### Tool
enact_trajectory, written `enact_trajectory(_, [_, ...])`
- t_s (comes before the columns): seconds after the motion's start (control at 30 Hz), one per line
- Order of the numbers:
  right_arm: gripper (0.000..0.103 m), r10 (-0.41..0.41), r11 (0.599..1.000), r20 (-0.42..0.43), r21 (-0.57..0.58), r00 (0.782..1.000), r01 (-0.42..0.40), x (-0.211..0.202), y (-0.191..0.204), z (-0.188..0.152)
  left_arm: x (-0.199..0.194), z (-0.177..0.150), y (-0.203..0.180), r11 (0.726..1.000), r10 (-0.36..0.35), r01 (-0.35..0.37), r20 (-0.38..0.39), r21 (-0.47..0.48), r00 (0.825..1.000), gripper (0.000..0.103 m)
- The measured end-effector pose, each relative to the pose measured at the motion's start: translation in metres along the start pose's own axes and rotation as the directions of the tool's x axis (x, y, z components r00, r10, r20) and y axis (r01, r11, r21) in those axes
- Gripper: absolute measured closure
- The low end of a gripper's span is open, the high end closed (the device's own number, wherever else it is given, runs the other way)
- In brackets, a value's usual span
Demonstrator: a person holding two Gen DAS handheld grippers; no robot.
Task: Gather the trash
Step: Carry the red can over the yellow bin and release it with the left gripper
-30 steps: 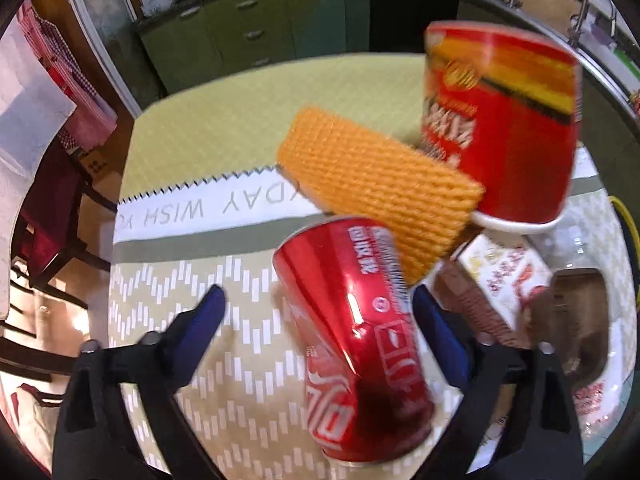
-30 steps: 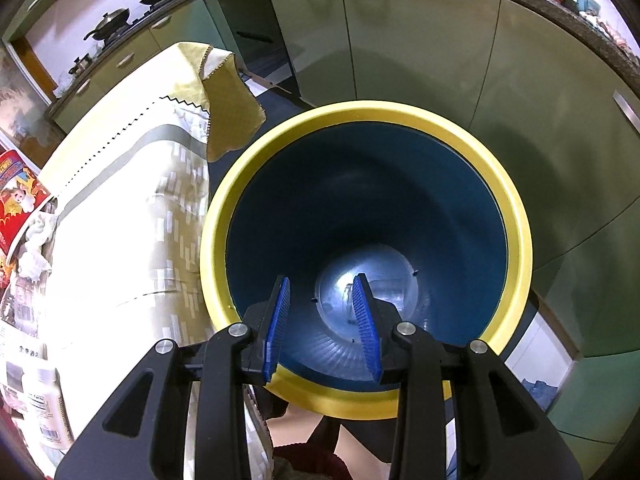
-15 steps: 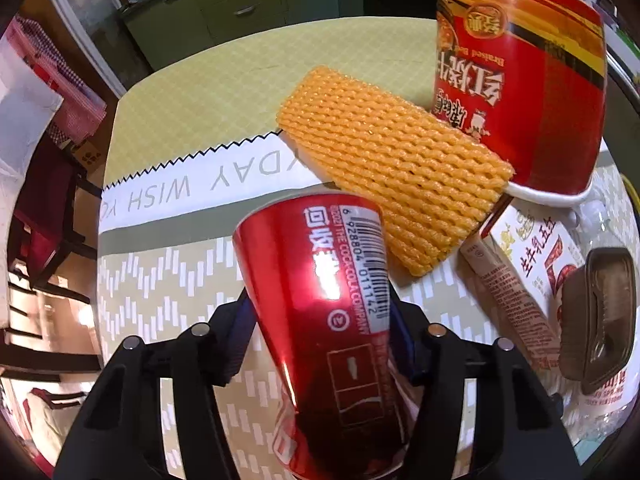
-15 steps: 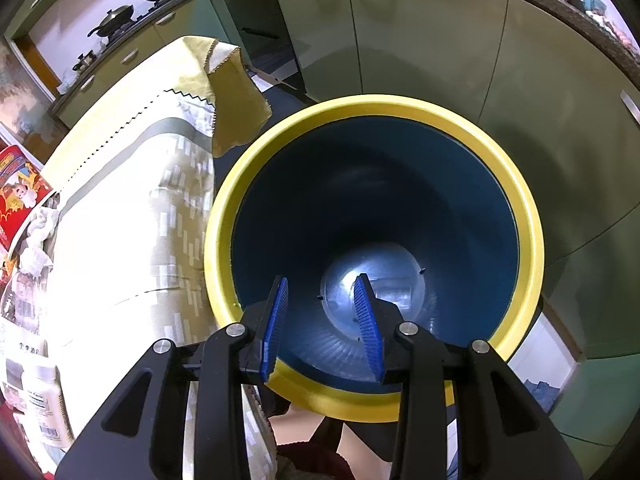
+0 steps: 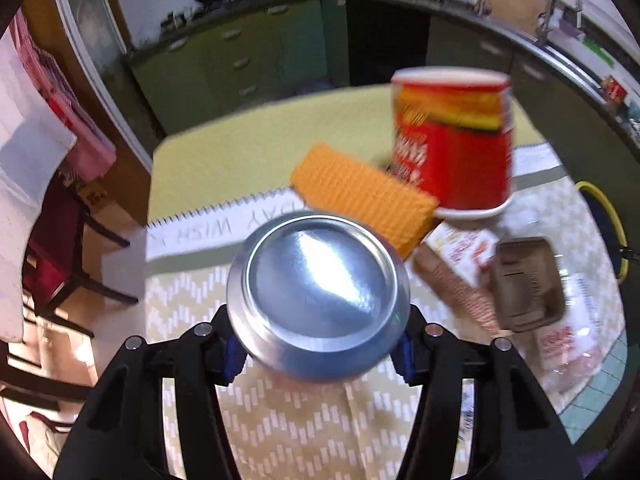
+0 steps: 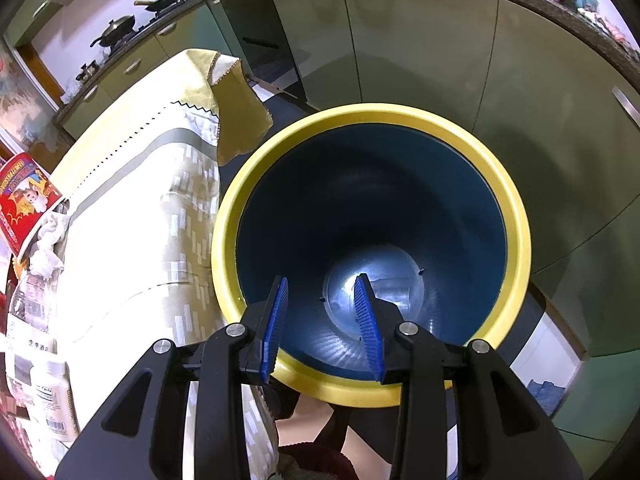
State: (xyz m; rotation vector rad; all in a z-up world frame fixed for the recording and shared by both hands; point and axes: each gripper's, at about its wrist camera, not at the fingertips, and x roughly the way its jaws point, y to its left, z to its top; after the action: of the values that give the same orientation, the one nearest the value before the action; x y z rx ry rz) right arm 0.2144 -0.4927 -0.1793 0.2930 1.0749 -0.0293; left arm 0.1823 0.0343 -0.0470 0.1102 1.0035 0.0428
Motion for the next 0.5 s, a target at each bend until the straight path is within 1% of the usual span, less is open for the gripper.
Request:
enact_trajectory(0.1, [0.068,0.008,1.0,0.003,0.005,1.0,-0.008,-0.002,-0.002,-0.004,-0.018,0.0,-0.009,1.0,-0.021,0.02,0.038,0.021,0.999,0.049])
enact_trajectory(0.27, [0.068,0.019,1.0,0.014,0.009,1.0,-0.019,-0.008,-0.005,-0.008,-0.035,-0.002,-0.017,0.998,-0.054,0.05,0.087,0.044,0.995,0.05])
enact_trajectory(0.4, [0.068,0.033,0.999,0.035,0.008,0.999,-0.034,-0.018,-0.007,-0.011,-0.058,0.002,-0.034,0.993,-0.088,0.076,0.138,0.091,0.986,0.05])
enact_trajectory(0.5, [0.068,0.047,0.999,0.063,0.013,0.997,-0.048,-0.031,-0.011,-0.015,-0.08,0.008,-0.054,0.984,-0.133,0.108,0.175,0.144,0.976,0.05])
